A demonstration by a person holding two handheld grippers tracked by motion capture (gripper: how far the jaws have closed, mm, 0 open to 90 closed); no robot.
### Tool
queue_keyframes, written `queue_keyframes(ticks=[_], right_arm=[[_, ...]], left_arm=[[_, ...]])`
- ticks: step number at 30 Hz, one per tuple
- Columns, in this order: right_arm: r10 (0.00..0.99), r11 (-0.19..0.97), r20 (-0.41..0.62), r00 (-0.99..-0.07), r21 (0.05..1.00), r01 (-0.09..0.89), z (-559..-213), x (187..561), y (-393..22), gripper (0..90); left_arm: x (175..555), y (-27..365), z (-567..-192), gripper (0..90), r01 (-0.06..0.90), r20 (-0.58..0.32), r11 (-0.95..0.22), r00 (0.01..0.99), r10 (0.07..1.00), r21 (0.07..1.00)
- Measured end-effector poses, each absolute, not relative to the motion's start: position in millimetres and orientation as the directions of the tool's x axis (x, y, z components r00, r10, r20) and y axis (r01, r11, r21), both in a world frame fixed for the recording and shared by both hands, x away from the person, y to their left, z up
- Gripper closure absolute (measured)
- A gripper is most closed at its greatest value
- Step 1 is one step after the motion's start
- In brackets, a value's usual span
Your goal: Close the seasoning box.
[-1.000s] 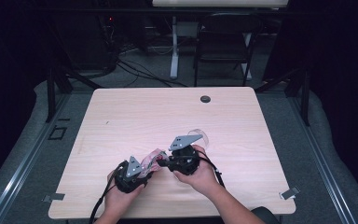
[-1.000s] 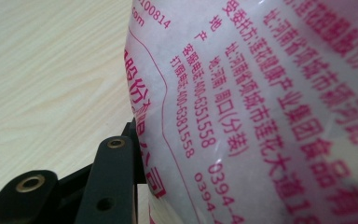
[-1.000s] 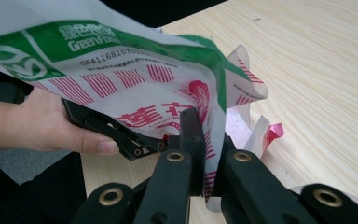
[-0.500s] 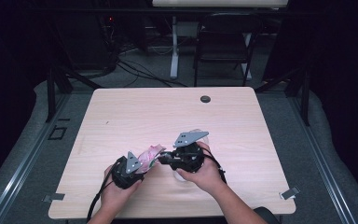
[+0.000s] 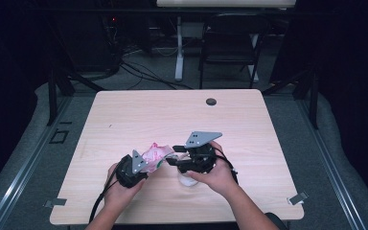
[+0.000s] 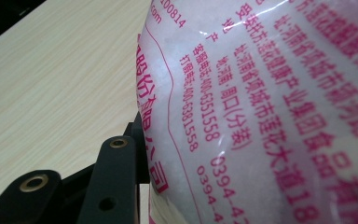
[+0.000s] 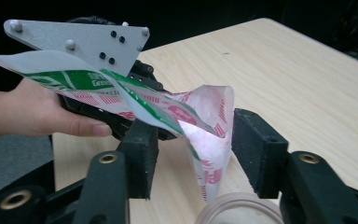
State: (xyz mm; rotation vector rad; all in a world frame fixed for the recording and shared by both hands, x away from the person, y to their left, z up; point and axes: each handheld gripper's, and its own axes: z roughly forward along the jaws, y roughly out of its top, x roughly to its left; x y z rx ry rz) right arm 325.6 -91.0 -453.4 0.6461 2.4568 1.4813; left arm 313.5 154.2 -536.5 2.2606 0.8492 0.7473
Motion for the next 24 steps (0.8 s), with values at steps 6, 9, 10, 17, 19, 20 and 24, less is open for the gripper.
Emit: queue_keyframes(ticks=[6,9,10,17,19,20,24], right_arm=[[0.473,0.433,-0.028,-0.881,0.878,0.205,-450.6,323.4,-92.7,45.5],[0.465,0.436,-0.044,-0.884,0.881,0.185,-448.5,321.2,-92.4,45.5],[0.458,0.439,-0.055,-0.887,0.882,0.172,-447.6,320.3,-91.9,45.7],[0.428,0.463,-0.111,-0.897,0.879,0.112,-444.8,314.9,-88.7,47.7],[0.407,0.466,-0.116,-0.906,0.879,0.097,-444.8,314.4,-88.7,47.8],[0.397,0.47,-0.121,-0.91,0.878,0.088,-444.9,313.6,-87.9,47.8],[0.389,0.478,-0.13,-0.912,0.875,0.079,-444.6,312.0,-85.5,47.9]], left_arm=[[314.6,154.9,-536.8,60.1,0.376,0.295,-0.618,0.634,0.715,0.69],[314.6,154.1,-538.6,60.1,0.377,0.299,-0.626,0.637,0.71,0.683],[314.7,153.5,-539.2,60.1,0.373,0.306,-0.629,0.636,0.709,0.682],[316.2,153.5,-537.2,60.1,0.366,0.312,-0.637,0.642,0.701,0.678],[316.8,153.1,-535.7,60.1,0.362,0.315,-0.644,0.648,0.693,0.674],[316.8,152.4,-535.6,60.2,0.359,0.316,-0.642,0.646,0.695,0.677],[316.8,149.1,-532.7,60.2,0.35,0.318,-0.647,0.654,0.686,0.677]])
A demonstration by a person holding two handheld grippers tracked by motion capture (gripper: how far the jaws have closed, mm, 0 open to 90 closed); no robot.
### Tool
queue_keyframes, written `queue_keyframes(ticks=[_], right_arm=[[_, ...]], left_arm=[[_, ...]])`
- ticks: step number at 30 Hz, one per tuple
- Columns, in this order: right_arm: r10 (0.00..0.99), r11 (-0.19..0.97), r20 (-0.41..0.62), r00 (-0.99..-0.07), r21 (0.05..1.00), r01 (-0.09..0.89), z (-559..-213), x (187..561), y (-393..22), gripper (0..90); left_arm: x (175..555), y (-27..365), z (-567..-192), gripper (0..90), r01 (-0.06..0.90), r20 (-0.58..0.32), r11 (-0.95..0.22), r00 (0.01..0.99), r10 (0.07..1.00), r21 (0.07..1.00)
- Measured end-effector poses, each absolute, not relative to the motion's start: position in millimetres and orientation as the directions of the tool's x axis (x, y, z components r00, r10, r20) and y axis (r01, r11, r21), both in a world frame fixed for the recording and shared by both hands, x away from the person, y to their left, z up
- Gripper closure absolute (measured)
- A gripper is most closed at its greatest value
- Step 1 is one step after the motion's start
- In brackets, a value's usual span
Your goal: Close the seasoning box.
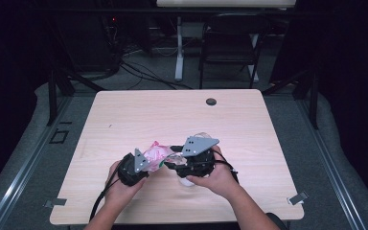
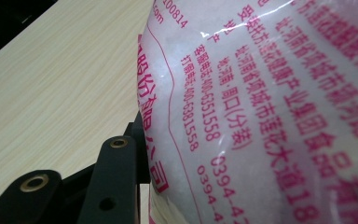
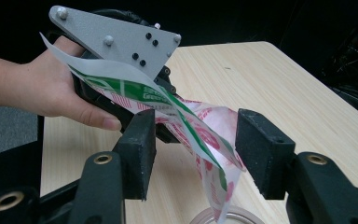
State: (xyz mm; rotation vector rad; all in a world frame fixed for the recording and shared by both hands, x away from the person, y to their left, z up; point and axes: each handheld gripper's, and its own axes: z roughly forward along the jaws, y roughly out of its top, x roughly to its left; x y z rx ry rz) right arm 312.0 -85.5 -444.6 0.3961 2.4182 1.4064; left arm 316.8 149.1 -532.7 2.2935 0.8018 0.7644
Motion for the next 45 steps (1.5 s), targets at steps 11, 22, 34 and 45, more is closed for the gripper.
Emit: queue_keyframes(ticks=[11,22,34,45], right_arm=[[0.377,0.507,-0.091,-0.922,0.853,0.123,-451.9,314.7,-80.3,56.7],[0.393,0.479,0.023,-0.919,0.849,0.226,-455.3,319.6,-84.7,83.4],[0.414,0.448,0.108,-0.904,0.84,0.306,-454.2,320.9,-87.9,90.0],[0.425,0.414,0.189,-0.885,0.829,0.376,-453.3,326.1,-93.8,90.0]], left_arm=[[315.8,140.9,-529.4,60.2,0.323,0.347,-0.666,0.657,0.669,0.672],[316.2,138.3,-527.8,60.3,0.304,0.383,-0.686,0.649,0.657,0.661],[315.3,136.1,-524.9,60.4,0.279,0.419,-0.701,0.638,0.646,0.656],[315.9,132.9,-517.8,60.4,0.232,0.5,-0.741,0.609,0.615,0.63]])
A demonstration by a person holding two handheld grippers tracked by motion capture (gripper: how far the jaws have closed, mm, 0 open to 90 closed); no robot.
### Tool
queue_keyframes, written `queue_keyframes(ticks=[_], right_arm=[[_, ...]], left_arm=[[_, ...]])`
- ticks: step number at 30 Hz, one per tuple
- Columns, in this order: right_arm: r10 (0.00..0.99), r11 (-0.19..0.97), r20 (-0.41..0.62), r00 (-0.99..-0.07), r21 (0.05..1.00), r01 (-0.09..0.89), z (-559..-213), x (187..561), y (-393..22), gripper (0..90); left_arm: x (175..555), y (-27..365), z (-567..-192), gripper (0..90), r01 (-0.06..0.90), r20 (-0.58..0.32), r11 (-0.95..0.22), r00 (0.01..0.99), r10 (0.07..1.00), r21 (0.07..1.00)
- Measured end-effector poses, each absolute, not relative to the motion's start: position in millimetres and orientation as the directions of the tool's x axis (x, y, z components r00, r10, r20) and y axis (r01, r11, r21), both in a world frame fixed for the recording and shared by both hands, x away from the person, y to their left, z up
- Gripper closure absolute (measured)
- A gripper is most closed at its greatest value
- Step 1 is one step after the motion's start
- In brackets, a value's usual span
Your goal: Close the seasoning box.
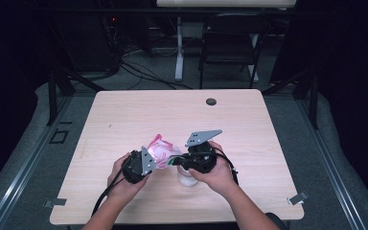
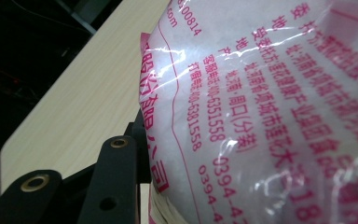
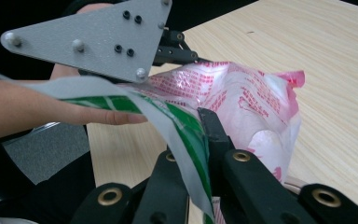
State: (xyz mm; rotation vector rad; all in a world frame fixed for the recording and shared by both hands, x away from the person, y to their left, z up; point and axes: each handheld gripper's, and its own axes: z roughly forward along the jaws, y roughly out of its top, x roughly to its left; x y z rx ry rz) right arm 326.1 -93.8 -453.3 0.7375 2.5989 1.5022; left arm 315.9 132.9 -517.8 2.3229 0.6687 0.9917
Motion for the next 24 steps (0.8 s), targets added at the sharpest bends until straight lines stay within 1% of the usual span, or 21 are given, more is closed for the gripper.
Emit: queue_keyframes(ticks=[13,24], right_arm=[[0.453,0.4,0.21,-0.866,0.821,0.408,-457.6,328.5,-100.7,90.0],[0.486,0.382,0.224,-0.845,0.815,0.436,-463.0,327.0,-107.1,90.0]], left_arm=[[314.2,128.4,-509.8,60.4,0.172,0.627,-0.802,0.539,0.563,0.573],[311.6,124.9,-509.9,60.5,0.119,0.68,-0.829,0.515,0.522,0.546]])
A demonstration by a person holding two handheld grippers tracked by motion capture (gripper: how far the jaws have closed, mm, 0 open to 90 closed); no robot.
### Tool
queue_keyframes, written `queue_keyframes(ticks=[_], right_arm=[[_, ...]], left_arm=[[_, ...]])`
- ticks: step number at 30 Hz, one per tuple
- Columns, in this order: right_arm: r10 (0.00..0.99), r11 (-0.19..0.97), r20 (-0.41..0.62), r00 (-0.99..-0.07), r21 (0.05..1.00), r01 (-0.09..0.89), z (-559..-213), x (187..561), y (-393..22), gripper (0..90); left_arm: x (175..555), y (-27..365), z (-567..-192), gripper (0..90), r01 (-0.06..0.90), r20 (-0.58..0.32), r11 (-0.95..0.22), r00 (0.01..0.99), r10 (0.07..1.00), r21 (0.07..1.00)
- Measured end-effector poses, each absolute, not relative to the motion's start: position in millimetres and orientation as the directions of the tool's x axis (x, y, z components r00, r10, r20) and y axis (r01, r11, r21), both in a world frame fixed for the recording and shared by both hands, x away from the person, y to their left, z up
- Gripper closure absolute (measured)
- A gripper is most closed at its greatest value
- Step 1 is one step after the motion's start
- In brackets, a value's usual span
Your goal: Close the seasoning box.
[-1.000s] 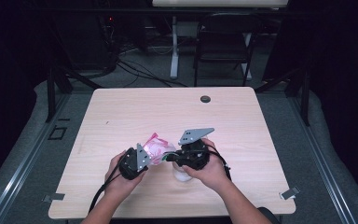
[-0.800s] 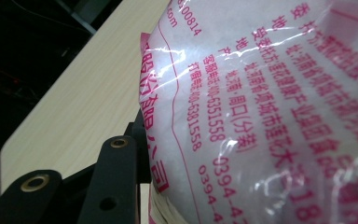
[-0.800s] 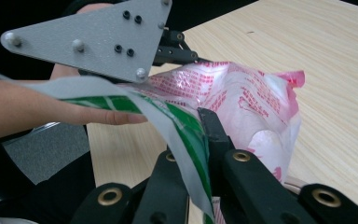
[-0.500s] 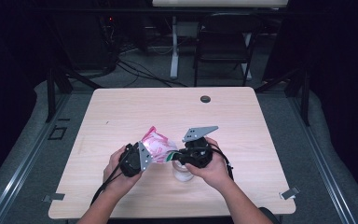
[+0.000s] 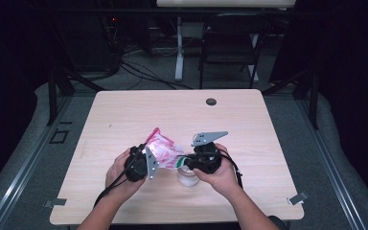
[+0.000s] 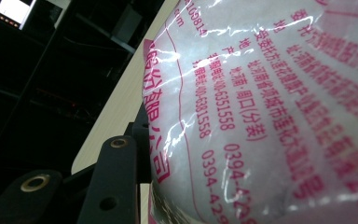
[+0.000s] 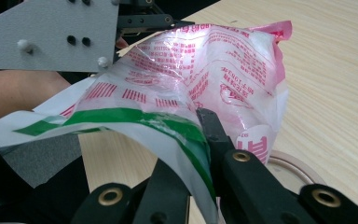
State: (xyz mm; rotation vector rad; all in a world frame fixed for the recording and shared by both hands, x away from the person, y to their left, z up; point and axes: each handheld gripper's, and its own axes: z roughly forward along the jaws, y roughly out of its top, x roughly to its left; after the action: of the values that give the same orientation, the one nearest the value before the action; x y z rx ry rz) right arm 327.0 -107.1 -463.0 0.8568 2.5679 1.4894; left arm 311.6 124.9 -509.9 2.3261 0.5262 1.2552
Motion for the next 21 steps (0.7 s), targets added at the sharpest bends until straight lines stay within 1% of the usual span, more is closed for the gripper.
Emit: queue_keyframes(ticks=[2,5,6,14,21], right_arm=[[0.489,0.378,0.225,-0.843,0.816,0.438,-464.1,326.8,-108.8,90.0],[0.499,0.367,0.234,-0.835,0.815,0.448,-465.4,326.4,-111.0,90.0],[0.499,0.367,0.235,-0.834,0.814,0.449,-465.8,326.3,-111.8,90.0],[0.512,0.358,0.249,-0.822,0.808,0.468,-470.5,325.9,-114.9,90.0],[0.523,0.346,0.266,-0.81,0.802,0.487,-474.3,325.8,-117.8,90.0]], left_arm=[[311.6,124.3,-507.7,60.5,0.112,0.701,-0.847,0.512,0.497,0.519],[311.0,122.0,-507.3,60.6,0.102,0.715,-0.857,0.508,0.481,0.505],[310.6,121.7,-505.8,60.6,0.099,0.73,-0.87,0.504,0.463,0.483],[308.6,117.7,-504.8,60.6,0.072,0.779,-0.897,0.469,0.416,0.436],[308.5,114.2,-505.6,60.6,0.06,0.796,-0.908,0.461,0.393,0.414]])
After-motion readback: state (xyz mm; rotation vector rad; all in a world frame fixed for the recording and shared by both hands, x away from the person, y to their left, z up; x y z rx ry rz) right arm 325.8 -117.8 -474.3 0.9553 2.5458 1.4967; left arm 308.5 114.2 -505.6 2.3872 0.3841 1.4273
